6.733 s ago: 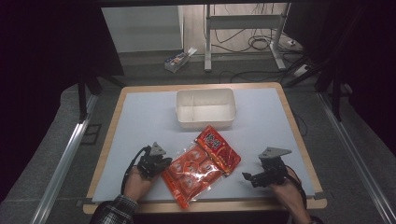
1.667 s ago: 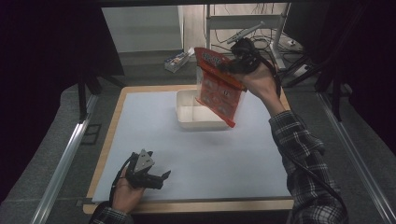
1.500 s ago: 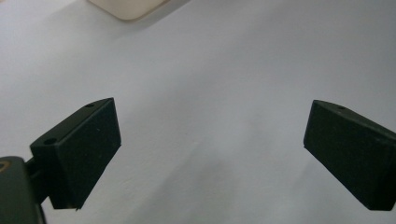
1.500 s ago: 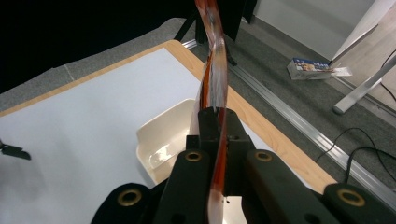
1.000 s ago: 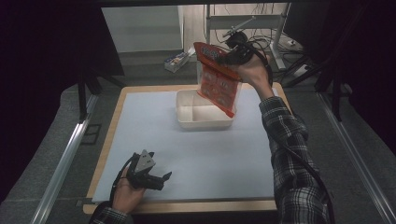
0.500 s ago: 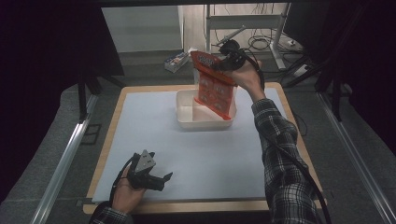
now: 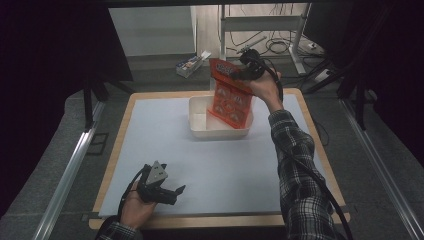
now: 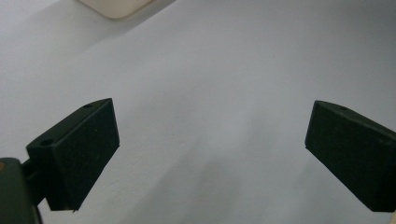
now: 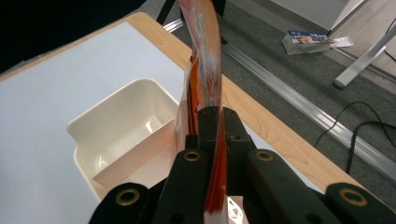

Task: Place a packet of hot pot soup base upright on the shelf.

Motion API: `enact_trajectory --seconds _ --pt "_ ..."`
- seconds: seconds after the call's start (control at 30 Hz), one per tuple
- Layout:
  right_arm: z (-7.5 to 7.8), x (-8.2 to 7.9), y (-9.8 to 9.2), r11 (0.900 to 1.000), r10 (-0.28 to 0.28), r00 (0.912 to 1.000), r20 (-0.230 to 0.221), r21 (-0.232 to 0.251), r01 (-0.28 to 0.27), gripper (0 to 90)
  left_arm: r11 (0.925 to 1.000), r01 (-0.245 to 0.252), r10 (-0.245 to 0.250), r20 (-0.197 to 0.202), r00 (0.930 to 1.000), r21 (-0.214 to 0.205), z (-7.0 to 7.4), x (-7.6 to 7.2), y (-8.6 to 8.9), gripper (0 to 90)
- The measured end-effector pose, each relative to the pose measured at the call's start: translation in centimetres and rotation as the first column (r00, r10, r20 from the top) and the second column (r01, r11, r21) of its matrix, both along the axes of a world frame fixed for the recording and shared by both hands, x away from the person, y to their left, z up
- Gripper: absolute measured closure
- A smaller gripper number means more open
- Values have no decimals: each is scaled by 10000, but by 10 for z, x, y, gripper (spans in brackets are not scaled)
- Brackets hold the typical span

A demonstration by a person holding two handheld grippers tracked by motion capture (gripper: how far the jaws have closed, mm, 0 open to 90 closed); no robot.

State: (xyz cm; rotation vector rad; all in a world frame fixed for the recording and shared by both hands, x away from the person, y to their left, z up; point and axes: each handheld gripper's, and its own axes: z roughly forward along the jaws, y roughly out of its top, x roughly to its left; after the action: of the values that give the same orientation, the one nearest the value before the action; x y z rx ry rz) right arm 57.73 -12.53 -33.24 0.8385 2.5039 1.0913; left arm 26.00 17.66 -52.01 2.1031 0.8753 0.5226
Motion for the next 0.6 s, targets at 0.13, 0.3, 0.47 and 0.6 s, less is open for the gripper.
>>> enact_trajectory --seconds 0.13,0.3,0.47,0.6 --pt "-3 5 -4 9992 -368 9991 220 -119 371 859 10000 26 -26 -2 10000 61 0 0 -1 27" --pt "-7 12 -8 9957 -890 9954 367 -243 899 817 9999 42 -41 -16 10000 118 -1 -1 -1 28" --pt "-11 18 -13 9877 -1510 9870 547 -339 1530 715 9999 11 -10 -54 10000 137 -1 -1 -1 30" --pt "-13 20 -15 9790 -1832 9789 903 -741 1900 593 9998 23 -21 -60 10000 197 -1 -1 -2 30"
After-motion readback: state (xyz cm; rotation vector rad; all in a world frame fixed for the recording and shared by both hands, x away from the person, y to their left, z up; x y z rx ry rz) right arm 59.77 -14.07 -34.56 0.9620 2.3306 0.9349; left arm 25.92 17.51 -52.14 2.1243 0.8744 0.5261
